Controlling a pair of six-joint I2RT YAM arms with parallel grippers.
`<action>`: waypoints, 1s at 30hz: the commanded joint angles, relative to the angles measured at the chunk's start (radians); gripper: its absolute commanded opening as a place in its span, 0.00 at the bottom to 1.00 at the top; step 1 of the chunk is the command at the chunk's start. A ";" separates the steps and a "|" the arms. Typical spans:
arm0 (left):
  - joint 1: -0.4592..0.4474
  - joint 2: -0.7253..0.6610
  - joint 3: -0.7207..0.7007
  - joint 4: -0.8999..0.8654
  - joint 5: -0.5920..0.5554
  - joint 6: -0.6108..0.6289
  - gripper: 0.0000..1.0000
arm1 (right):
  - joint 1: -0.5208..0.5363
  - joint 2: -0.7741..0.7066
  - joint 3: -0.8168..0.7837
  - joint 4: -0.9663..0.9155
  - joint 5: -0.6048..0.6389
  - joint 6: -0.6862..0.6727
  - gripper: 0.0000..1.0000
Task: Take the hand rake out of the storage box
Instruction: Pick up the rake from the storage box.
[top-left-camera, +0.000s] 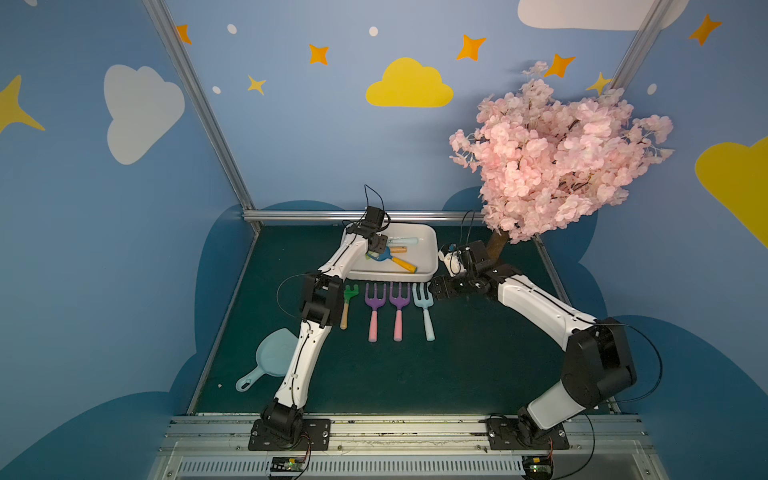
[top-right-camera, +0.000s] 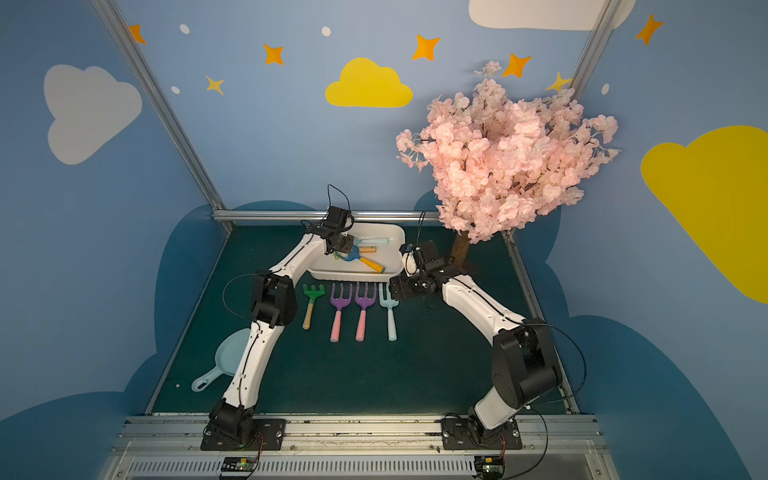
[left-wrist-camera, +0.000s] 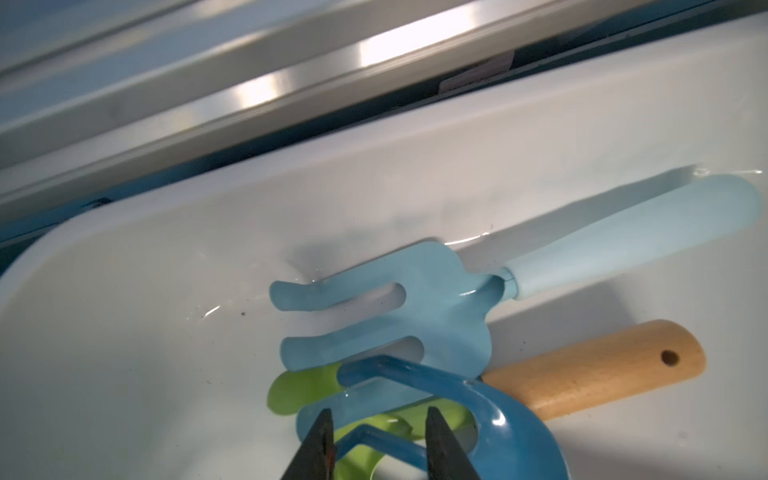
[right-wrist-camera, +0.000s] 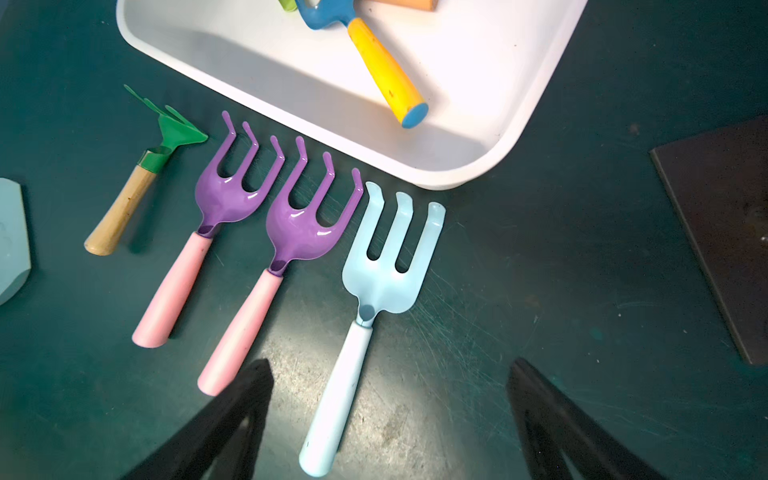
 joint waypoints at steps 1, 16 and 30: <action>0.020 0.008 0.016 -0.024 0.004 -0.032 0.37 | -0.005 -0.005 -0.017 -0.012 0.015 -0.001 0.92; 0.012 -0.059 -0.069 0.025 -0.010 0.007 0.40 | -0.008 0.035 -0.018 0.000 -0.013 0.011 0.92; 0.026 -0.054 -0.079 0.008 0.008 -0.014 0.28 | -0.010 0.052 -0.032 0.011 -0.030 0.018 0.92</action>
